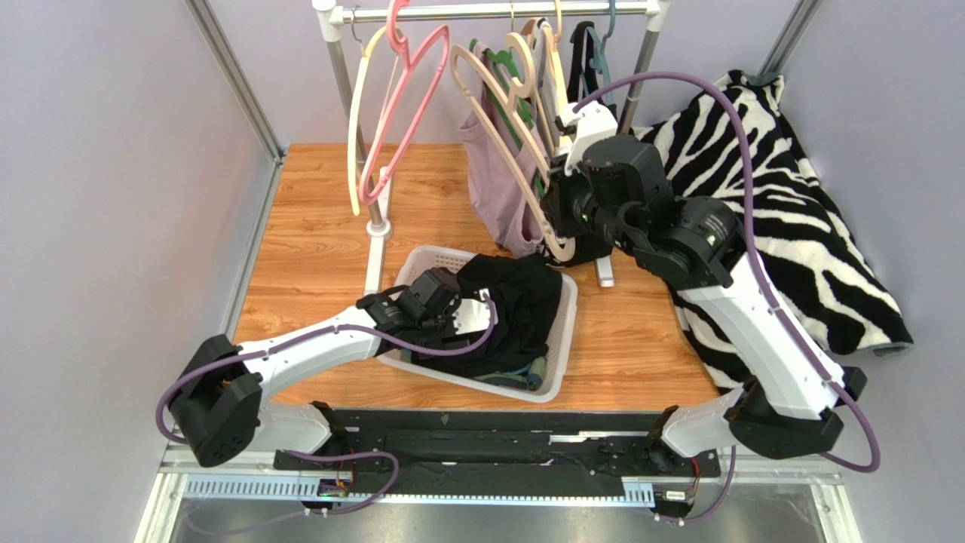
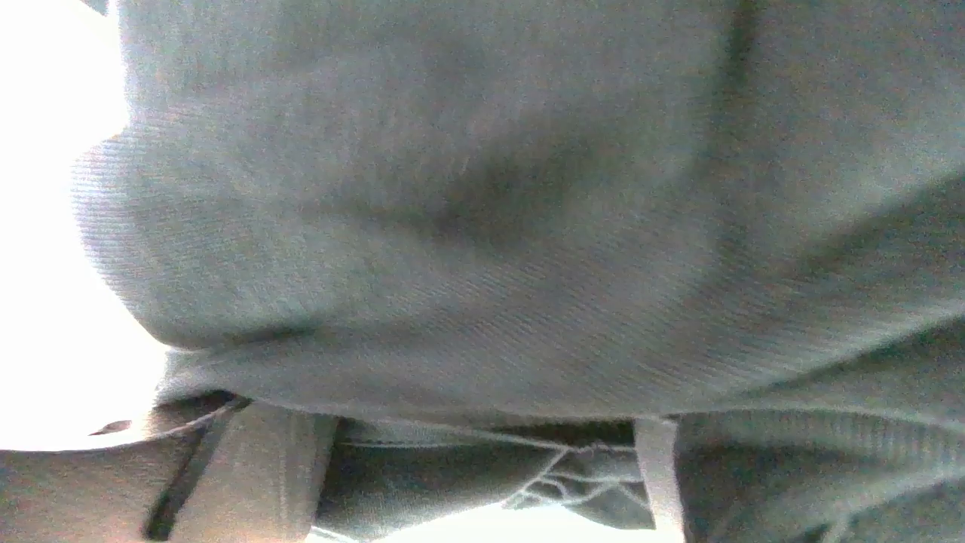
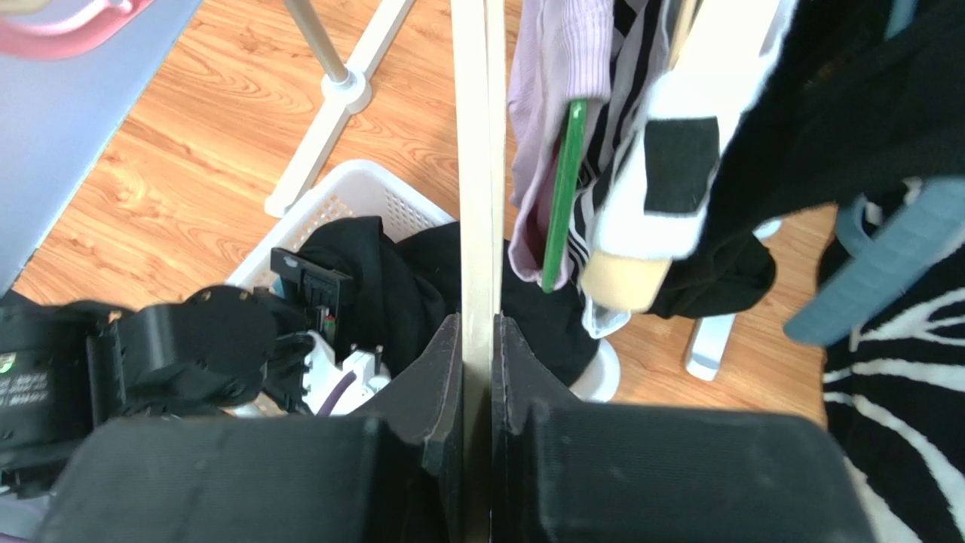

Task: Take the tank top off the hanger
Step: Place the tank top in the bin.

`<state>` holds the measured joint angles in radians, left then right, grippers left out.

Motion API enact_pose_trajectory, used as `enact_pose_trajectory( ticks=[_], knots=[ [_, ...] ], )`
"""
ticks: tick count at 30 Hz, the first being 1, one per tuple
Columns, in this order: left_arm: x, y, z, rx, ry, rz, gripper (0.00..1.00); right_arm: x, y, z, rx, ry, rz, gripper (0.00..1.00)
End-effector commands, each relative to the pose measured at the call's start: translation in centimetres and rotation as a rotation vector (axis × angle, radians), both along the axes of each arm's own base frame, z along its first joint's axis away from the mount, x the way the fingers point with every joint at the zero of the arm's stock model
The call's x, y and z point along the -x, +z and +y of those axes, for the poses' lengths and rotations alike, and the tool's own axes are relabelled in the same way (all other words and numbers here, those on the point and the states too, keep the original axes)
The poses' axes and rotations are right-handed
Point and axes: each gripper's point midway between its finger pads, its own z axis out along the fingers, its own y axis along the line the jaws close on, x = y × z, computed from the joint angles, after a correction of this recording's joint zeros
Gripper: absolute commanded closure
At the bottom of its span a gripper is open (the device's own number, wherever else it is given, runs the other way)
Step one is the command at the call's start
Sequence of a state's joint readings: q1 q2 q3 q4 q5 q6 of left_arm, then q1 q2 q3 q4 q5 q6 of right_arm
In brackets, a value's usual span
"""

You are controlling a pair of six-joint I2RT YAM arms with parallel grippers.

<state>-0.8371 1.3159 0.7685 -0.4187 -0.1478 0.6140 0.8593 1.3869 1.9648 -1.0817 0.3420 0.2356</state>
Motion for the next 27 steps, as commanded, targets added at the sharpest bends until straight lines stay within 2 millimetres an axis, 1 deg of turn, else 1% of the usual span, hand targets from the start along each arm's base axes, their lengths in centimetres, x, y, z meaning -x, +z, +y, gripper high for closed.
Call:
enact_pose_trajectory(
  ticks=[1, 2, 3, 4, 5, 6, 7, 8, 10, 11, 12, 14, 15, 16, 17, 18, 19, 21, 22, 24, 25, 27],
  knots=[
    [6.0, -1.9, 2.5, -0.04, 0.041, 0.256, 0.01, -1.2, 2.1, 1.1, -0.079, 0.016, -0.012, 1.0],
    [6.7, -1.5, 2.7, -0.034, 0.064, 0.288, 0.01, -1.4, 2.3, 1.2, -0.079, 0.014, -0.016, 1.0],
    [7.0, -0.8, 2.7, -0.015, 0.068, 0.286, 0.01, -1.6, 2.8, 1.3, -0.083, 0.017, -0.027, 1.0],
    [8.0, -0.5, 2.3, 0.017, 0.048, 0.335, 0.01, -2.2, 2.3, 1.6, -0.064, 0.004, -0.022, 1.0],
    [8.8, -0.1, 2.3, 0.023, 0.04, 0.368, 0.01, -2.6, 2.2, 1.7, -0.058, -0.007, -0.024, 1.0],
    [9.9, 0.4, 1.8, 0.061, 0.001, 0.41, 0.01, -2.9, 2.5, 1.8, -0.052, -0.011, -0.032, 1.0],
    [10.5, 0.7, 1.9, 0.061, -0.027, 0.427, 0.01, -3.3, 2.4, 1.7, -0.043, -0.026, -0.035, 1.0],
    [10.7, 1.2, 1.8, 0.078, -0.036, 0.424, 0.01, -3.9, 1.9, 2.2, -0.03, -0.032, -0.025, 1.0],
    [10.9, 2.0, 1.5, 0.1, -0.055, 0.423, 0.01, -4.2, 2.4, 2.5, -0.034, -0.029, -0.034, 1.0],
    [10.9, 2.7, 1.4, 0.117, -0.069, 0.409, 0.01, -4.5, 2.0, 2.9, -0.027, -0.029, -0.025, 1.0],
    [10.8, 3.3, 1.3, 0.126, -0.08, 0.396, 0.01, -4.7, 2.6, 2.9, -0.034, -0.033, -0.036, 1.0],
    [9.9, 5.3, 1.1, 0.16, -0.09, 0.322, 0.01, -5.3, 2.2, 3.3, -0.016, -0.04, -0.033, 1.0],
    [9.1, 6.1, 1.3, 0.155, -0.081, 0.277, 0.01, -5.4, 2.3, 3.4, -0.019, -0.042, -0.035, 1.0],
    [8.3, 7.7, 1.1, 0.174, -0.088, 0.223, 0.01, -5.6, 2.8, 3.5, -0.025, -0.044, -0.045, 1.0],
    [7.8, 8.9, 1.1, 0.185, -0.086, 0.176, 0.01, -5.7, 2.8, 3.6, -0.023, -0.043, -0.048, 1.0],
    [6.7, 10.0, 1.6, 0.172, -0.059, 0.114, 0.01, -6.1, 2.6, 3.9, -0.016, -0.044, -0.046, 1.0],
    [5.6, 11.7, 1.4, 0.193, -0.044, 0.053, 0.01, -6.1, 3.1, 3.8, -0.022, -0.047, -0.059, 1.0],
    [4.2, 13.7, 2.0, 0.179, -0.005, -0.037, 0.01, -6.5, 3.1, 3.9, -0.014, -0.052, -0.061, 1.0],
    [3.5, 15.5, 2.0, 0.192, -0.008, -0.085, 0.01, -6.5, 3.5, 3.9, -0.021, -0.055, -0.069, 1.0],
    [2.9, 17.5, 2.2, 0.205, 0.003, -0.143, 0.01, -6.6, 3.3, 3.9, -0.004, -0.051, -0.067, 1.0],
    [2.7, 19.1, 2.2, 0.229, -0.004, -0.178, 0.01, -6.7, 3.3, 3.6, 0.006, -0.065, -0.071, 1.0],
    [2.8, 20.5, 2.1, 0.253, -0.013, -0.196, 0.01, -6.8, 3.0, 3.2, 0.027, -0.079, -0.069, 1.0]
  ],
)
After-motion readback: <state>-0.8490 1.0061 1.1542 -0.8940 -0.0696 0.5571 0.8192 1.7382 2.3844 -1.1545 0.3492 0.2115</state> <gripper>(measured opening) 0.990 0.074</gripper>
